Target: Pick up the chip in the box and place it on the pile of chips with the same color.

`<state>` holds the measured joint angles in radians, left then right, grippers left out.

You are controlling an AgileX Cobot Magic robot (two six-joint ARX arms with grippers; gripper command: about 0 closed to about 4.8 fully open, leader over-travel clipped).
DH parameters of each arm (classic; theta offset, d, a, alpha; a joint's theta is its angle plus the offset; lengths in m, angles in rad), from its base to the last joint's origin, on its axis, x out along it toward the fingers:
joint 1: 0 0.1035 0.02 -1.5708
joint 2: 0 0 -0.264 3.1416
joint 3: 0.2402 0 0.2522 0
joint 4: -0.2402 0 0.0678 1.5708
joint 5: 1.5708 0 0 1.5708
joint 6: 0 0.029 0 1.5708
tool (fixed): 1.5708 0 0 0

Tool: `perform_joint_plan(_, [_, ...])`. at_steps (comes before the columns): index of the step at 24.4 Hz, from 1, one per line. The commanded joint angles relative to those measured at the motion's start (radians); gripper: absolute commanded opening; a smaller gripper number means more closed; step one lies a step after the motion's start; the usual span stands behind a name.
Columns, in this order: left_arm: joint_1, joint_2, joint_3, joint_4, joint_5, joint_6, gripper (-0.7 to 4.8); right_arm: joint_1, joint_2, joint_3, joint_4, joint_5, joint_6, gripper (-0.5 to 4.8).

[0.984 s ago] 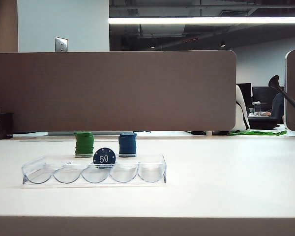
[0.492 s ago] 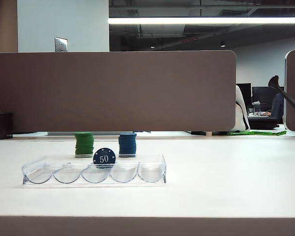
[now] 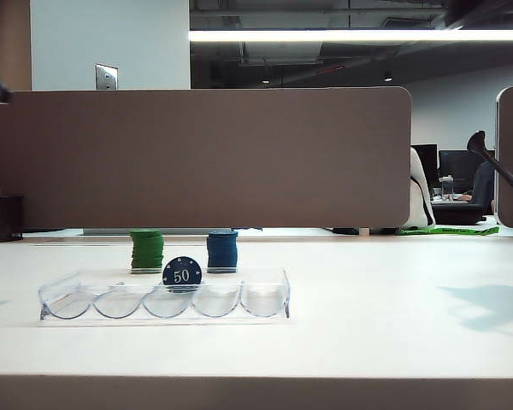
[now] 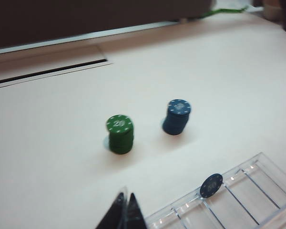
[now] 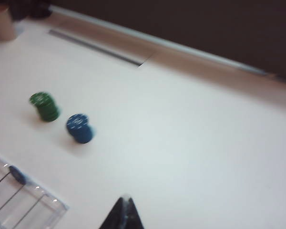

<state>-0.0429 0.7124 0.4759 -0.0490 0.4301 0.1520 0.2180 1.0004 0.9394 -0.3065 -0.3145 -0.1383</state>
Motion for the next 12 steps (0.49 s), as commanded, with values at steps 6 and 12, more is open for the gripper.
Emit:
perform_joint_plan(6, [-0.033,0.156,0.061,0.043,0.023,0.043,-0.06,0.111,0.362,0.17,0.183,-0.101,-0.031,-0.05])
perform_joint_plan(12, [-0.033,0.179,0.061,0.044,0.058,0.115,-0.06,0.154,0.597,0.279,0.33,-0.224,-0.031,-0.05])
